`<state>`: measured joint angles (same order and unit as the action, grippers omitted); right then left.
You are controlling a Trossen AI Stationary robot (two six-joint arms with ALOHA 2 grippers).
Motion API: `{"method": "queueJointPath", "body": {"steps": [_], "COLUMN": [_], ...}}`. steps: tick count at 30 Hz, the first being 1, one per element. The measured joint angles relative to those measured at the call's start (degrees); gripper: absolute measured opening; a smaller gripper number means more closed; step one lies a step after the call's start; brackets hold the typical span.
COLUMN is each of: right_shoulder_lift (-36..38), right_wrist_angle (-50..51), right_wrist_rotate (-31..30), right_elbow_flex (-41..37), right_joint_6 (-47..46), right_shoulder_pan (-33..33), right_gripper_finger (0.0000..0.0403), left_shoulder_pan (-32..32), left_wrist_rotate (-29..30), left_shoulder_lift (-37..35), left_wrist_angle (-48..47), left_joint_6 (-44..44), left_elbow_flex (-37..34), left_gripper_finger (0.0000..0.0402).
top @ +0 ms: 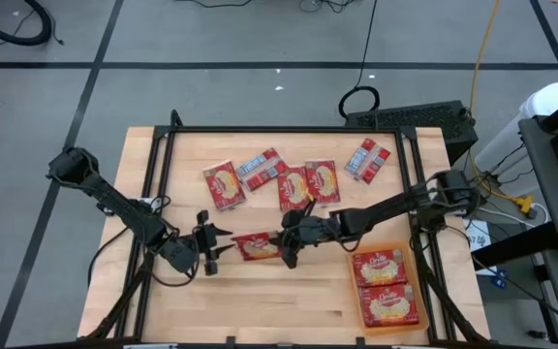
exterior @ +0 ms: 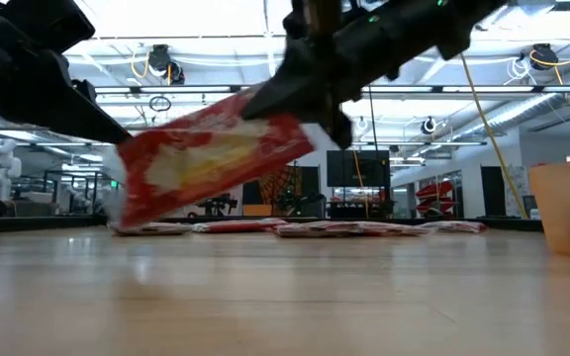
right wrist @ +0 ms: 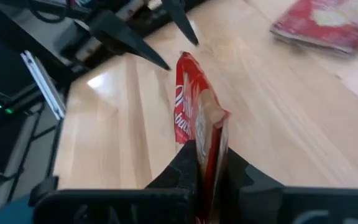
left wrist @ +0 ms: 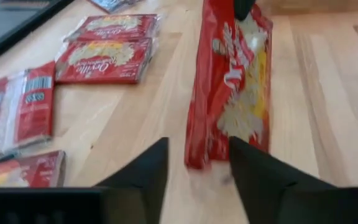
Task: Sort popcorn bags into baskets
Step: Put the popcorn pack into the orange bin
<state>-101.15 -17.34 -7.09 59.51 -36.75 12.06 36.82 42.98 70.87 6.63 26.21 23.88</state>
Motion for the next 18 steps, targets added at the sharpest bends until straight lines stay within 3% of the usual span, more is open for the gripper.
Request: {"method": "queueJointPath", "body": {"steps": [5,9,13,18], "right_shoulder_lift": [6.5,11.6,17.1,23.8], "right_wrist_angle": [10.5,17.4,25.6,36.2], "right_wrist_rotate": [-0.5,-2.7,-3.0,2.8], "right_elbow_flex": [0.0,0.0,0.0,0.0], "right_joint_6": [-2.8,-4.7,-8.7,-16.9], "right_shoulder_pan": [1.5,3.6,7.0,13.3], "right_gripper_finger": [0.0011,0.0012,0.0012,0.0012], "left_shoulder_pan": [0.0,0.2,1.0,2.9], "left_wrist_rotate": [-0.1,-0.2,-0.3,-0.4], "left_shoulder_lift": [0.0,0.0,0.0,0.0], "left_wrist_angle": [-0.5,-0.9,-1.3,-1.6], "left_joint_6": [5.2,8.4,11.0,12.0], "left_elbow_flex": [0.0,0.0,0.0,0.0], "left_gripper_finger": [0.0254,0.0292,0.0306,0.0295]}}
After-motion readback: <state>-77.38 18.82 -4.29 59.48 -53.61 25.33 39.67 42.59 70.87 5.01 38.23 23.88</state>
